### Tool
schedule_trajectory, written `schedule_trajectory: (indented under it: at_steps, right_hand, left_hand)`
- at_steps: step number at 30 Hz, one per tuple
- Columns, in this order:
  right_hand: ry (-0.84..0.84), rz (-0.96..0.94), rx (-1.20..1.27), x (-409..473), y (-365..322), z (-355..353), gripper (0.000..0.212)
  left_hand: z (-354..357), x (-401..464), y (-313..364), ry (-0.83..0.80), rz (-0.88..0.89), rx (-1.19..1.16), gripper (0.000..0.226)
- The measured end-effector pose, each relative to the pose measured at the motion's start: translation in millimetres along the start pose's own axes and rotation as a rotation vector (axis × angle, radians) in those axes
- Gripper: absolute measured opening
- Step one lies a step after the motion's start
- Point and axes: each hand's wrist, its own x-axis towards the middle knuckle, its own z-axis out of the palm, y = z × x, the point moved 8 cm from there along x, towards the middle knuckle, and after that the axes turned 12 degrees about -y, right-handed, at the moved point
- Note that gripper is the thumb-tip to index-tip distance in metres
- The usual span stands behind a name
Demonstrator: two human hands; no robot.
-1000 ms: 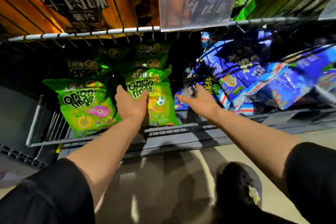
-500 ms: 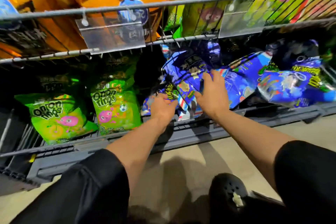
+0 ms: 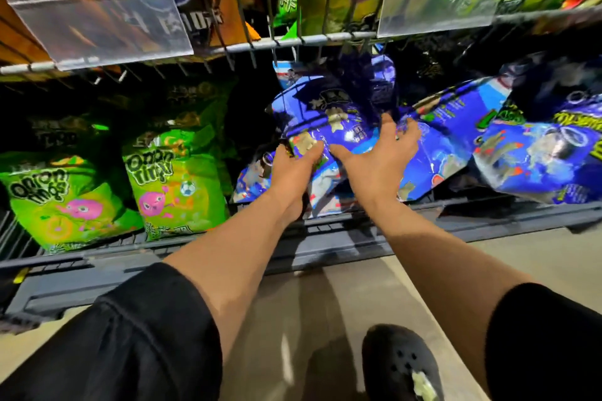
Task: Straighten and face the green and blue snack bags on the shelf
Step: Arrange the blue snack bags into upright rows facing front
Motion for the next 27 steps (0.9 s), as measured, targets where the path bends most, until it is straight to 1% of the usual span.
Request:
schedule_trajectory:
  at_steps: [2,4,5,6,7,8,9,10,11,12,14,15,17,18,19,20,21,22,24,25,26,27]
  right_hand:
    - [-0.044,-0.061,0.085,-2,-8,2,0.084]
    - [-0.105,-0.119,0.181,-8,-17,5,0.071]
    - [-0.154,-0.137,0.239,-12,-21,8,0.066]
    - [-0.204,-0.156,0.305,-16,-26,9,0.063]
    - [-0.256,-0.165,0.369,-20,-31,12,0.064]
    - [-0.307,-0.168,0.444,-23,-35,14,0.066]
    - [-0.359,-0.152,0.528,-25,-38,18,0.070]
    - [-0.418,-0.132,0.613,-27,-41,22,0.075]
    - [-0.486,-0.121,0.645,-29,-46,27,0.079]
    - [-0.553,-0.139,0.621,-33,-53,31,0.085]
    - [-0.668,-0.220,0.428,-43,-67,38,0.103]
    - [-0.713,-0.254,0.337,-48,-73,41,0.109]
    - [-0.769,-0.300,0.235,-58,-80,46,0.108]
    - [-0.793,-0.322,0.227,-63,-84,47,0.106]
    - [-0.821,-0.332,0.240,-68,-87,48,0.102]
    - [-0.848,-0.351,0.277,-72,-90,49,0.093]
    - [-0.857,-0.365,0.311,-76,-95,46,0.078]
    - [-0.843,-0.382,0.351,-78,-100,41,0.060]
    - [-0.738,-0.425,0.403,-79,-114,27,0.034]
    - [-0.682,-0.436,0.418,-78,-119,21,0.025]
    - [-0.647,-0.444,0.440,-78,-124,17,0.021]
    - [-0.627,-0.436,0.460,-77,-128,17,0.022]
  left_hand:
    - [-3,-5,9,-0.002,0.046,-0.014,0.040]
    - [-12,-11,21,-0.017,0.101,-0.037,0.043]
    - [-18,-15,26,-0.022,0.118,-0.025,0.052]
    - [-26,-19,32,-0.025,0.125,-0.007,0.068]
    - [-34,-24,35,-0.026,0.106,0.015,0.085]
    - [-41,-30,37,-0.024,0.081,0.025,0.098]
    - [-52,-38,39,0.000,0.042,0.024,0.101]
    - [-63,-46,41,0.035,0.011,0.001,0.098]
    - [-76,-54,43,0.058,-0.027,-0.048,0.090]
    - [-86,-62,46,0.058,-0.061,-0.112,0.076]
    - [-100,-82,53,0.027,-0.120,-0.205,0.029]
    - [-105,-93,55,0.017,-0.152,-0.253,0.015]
    - [-115,-116,55,0.019,-0.189,-0.318,0.019]
    - [-116,-129,56,0.011,-0.201,-0.324,0.020]
    - [-120,-138,56,0.007,-0.210,-0.334,0.022]
    - [-120,-148,54,0.012,-0.223,-0.375,0.023]
    - [-123,-155,52,0.021,-0.232,-0.423,0.025]
    - [-125,-160,51,0.026,-0.231,-0.483,0.030]
    - [-129,-164,50,0.029,-0.202,-0.581,0.049]
    - [-132,-164,48,0.033,-0.191,-0.623,0.060]
    - [-133,-164,45,0.030,-0.178,-0.669,0.069]
    - [-134,-162,44,0.020,-0.157,-0.714,0.075]
